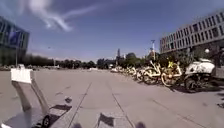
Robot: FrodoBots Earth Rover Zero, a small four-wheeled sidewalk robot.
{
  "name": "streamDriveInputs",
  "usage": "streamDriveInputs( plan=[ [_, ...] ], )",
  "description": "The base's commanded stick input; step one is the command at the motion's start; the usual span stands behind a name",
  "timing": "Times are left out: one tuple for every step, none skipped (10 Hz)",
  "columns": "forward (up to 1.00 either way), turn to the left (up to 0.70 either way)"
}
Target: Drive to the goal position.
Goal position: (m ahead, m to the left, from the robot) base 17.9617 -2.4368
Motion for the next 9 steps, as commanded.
streamDriveInputs(
  plan=[
    [0.70,0.07],
    [0.70,0.07],
    [0.70,0.02],
    [0.70,-0.07],
    [0.70,-0.07],
    [0.70,0.02],
    [0.70,0.07],
    [0.70,0.07],
    [0.70,0.07]
  ],
)
